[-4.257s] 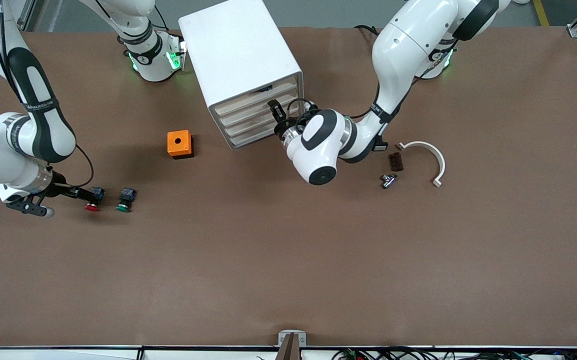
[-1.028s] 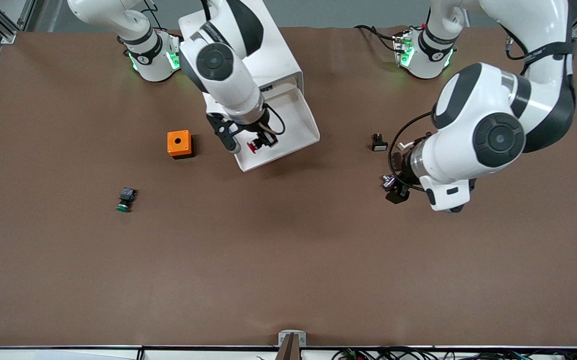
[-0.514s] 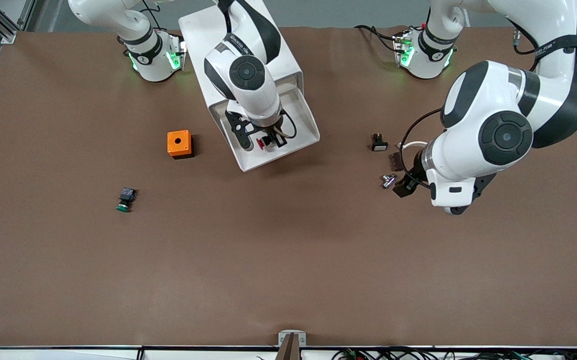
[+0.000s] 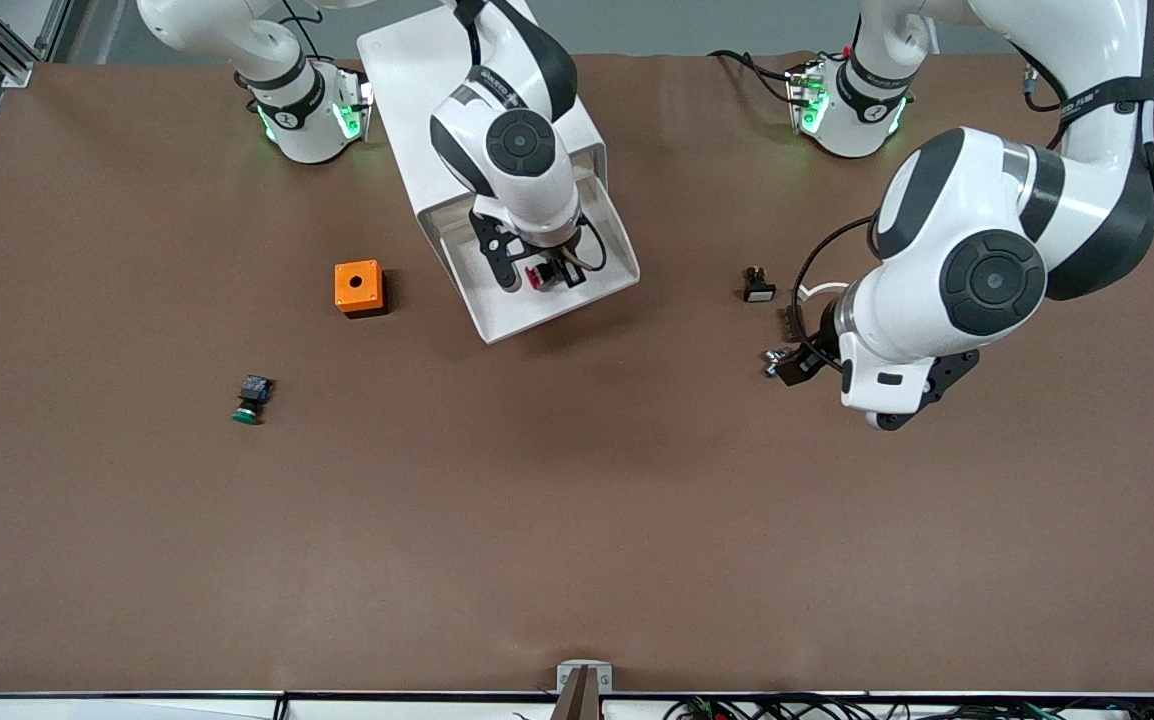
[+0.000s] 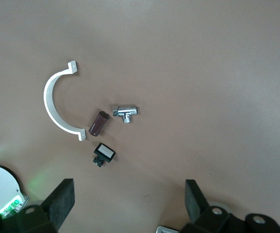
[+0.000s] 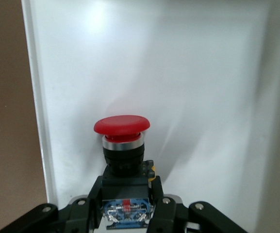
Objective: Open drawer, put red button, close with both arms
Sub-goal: 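Release the red button in the drawer and lift the right gripper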
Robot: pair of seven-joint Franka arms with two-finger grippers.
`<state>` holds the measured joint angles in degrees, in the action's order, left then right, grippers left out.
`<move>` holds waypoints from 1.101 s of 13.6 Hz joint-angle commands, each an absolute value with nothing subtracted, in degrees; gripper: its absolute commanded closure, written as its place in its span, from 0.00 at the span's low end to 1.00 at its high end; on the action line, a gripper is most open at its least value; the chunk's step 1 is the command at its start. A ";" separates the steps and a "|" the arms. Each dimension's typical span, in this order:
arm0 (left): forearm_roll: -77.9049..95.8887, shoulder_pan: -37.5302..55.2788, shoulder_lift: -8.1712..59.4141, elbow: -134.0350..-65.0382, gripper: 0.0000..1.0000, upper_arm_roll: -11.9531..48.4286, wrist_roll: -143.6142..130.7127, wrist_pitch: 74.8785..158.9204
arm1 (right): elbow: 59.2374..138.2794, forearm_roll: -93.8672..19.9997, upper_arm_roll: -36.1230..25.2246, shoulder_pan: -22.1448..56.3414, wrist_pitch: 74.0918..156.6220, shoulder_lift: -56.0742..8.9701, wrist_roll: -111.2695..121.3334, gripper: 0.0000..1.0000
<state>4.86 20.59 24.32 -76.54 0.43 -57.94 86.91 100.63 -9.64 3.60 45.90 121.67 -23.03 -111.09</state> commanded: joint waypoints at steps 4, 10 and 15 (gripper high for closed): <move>3.60 21.88 23.55 -80.06 0.00 3.77 -56.87 90.25 | 92.47 -4.85 2.81 46.23 119.19 -25.58 -108.14 0.00; 3.43 27.76 28.38 -80.60 0.00 5.89 -58.18 99.13 | 81.74 -4.22 2.37 35.80 99.69 -24.26 -69.76 0.00; 3.52 31.98 33.30 -80.60 0.00 5.98 -59.49 107.91 | 81.65 -3.96 2.11 18.15 86.07 -16.36 -34.71 0.00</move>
<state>4.77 30.23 31.95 -81.11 6.04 -58.11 105.43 80.74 -4.35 0.90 24.63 90.01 -20.38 -45.91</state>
